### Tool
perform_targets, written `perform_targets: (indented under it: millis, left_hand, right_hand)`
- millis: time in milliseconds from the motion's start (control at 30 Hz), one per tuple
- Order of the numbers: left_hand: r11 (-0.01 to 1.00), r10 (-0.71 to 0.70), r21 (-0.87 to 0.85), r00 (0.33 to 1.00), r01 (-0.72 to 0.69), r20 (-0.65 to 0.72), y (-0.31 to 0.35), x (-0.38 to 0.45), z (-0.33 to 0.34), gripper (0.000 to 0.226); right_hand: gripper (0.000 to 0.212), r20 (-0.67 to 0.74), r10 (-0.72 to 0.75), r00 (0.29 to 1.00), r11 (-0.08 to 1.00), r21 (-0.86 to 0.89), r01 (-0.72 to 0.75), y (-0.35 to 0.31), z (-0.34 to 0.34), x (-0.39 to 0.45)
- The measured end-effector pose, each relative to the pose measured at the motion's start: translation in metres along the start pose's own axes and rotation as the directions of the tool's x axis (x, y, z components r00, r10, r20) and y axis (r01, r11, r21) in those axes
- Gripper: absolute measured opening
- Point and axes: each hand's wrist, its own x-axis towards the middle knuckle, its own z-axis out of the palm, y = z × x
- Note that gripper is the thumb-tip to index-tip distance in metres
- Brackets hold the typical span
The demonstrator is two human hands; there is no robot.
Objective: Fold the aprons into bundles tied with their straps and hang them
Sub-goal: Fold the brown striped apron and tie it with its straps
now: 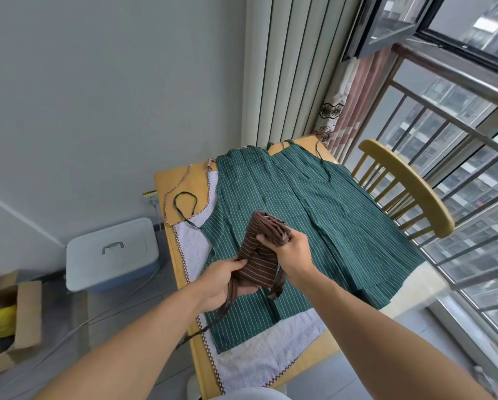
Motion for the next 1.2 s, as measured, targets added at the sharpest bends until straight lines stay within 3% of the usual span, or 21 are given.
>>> perform_targets:
  millis: [67,167,200,300,367,433,567,700,767,833,933,1000,1100,1200]
  left_hand:
    - [0.998,-0.014,-0.053,0.999,0.016,0.032,0.002,-0.002,0.001,0.030]
    - [0.992,0.002,-0.127,1.000,0.000,0.019,0.006,-0.002,0.002,0.033]
    - [0.987,0.005,-0.158,1.000,-0.003,0.017,0.008,-0.003,0.003,0.032]
    - [0.982,0.013,-0.191,0.999,-0.004,0.045,0.013,-0.006,0.006,0.031]
    - [0.981,0.011,-0.192,0.999,-0.003,0.042,0.014,-0.007,0.009,0.029]
    - [0.979,0.021,-0.205,0.999,-0.012,0.043,0.015,-0.008,0.012,0.032]
    - [0.971,0.010,-0.240,0.993,0.018,0.116,0.017,-0.010,0.013,0.062]
    - [0.990,0.049,-0.140,0.986,-0.027,0.159,0.015,-0.013,0.014,0.056]
    - [0.992,0.068,-0.119,0.987,-0.051,0.149,0.014,-0.011,0.010,0.052]
    - [0.993,0.094,-0.085,0.988,-0.084,0.121,0.015,-0.009,0.006,0.048]
    - [0.992,0.126,0.019,0.990,-0.128,0.065,0.017,-0.005,-0.002,0.043]
    - [0.983,0.155,0.098,0.987,-0.158,0.042,0.016,-0.003,-0.005,0.041]
    - [0.951,0.223,0.213,0.975,-0.223,0.020,0.013,-0.003,-0.002,0.050]
    - [0.941,0.257,0.223,0.966,-0.256,0.023,0.011,-0.003,0.001,0.050]
  right_hand:
    - [0.026,0.006,-0.100,0.995,0.987,-0.124,0.100,0.004,-0.002,-0.001]
    - [0.015,0.221,-0.267,0.938,0.918,-0.236,0.317,0.009,-0.006,-0.004]
    - [0.018,0.294,-0.337,0.894,0.848,-0.319,0.424,0.011,-0.008,-0.004]
    - [0.024,0.464,-0.492,0.737,0.448,-0.591,0.671,0.013,-0.015,-0.002]
    - [0.027,0.531,-0.504,0.681,0.300,-0.632,0.714,0.010,-0.018,-0.002]
    - [0.033,0.541,-0.516,0.665,0.229,-0.661,0.715,0.009,-0.020,-0.002]
    - [0.031,0.486,-0.561,0.670,0.213,-0.698,0.684,0.009,-0.021,-0.005]
    - [0.035,0.498,-0.547,0.673,0.158,-0.728,0.667,0.009,-0.027,-0.006]
    - [0.043,0.533,-0.480,0.697,0.162,-0.727,0.667,0.005,-0.029,-0.006]
    - [0.056,0.558,-0.333,0.760,0.270,-0.716,0.644,-0.002,-0.030,-0.004]
    - [0.069,0.534,0.010,0.845,0.676,-0.627,0.388,-0.013,-0.035,-0.002]
    - [0.065,0.515,0.172,0.840,0.853,-0.505,0.135,-0.019,-0.039,-0.002]
    - [0.057,0.474,0.226,0.851,0.888,-0.460,0.020,-0.018,-0.037,-0.005]
    - [0.084,0.468,0.181,0.865,0.892,-0.448,0.055,-0.012,-0.034,-0.006]
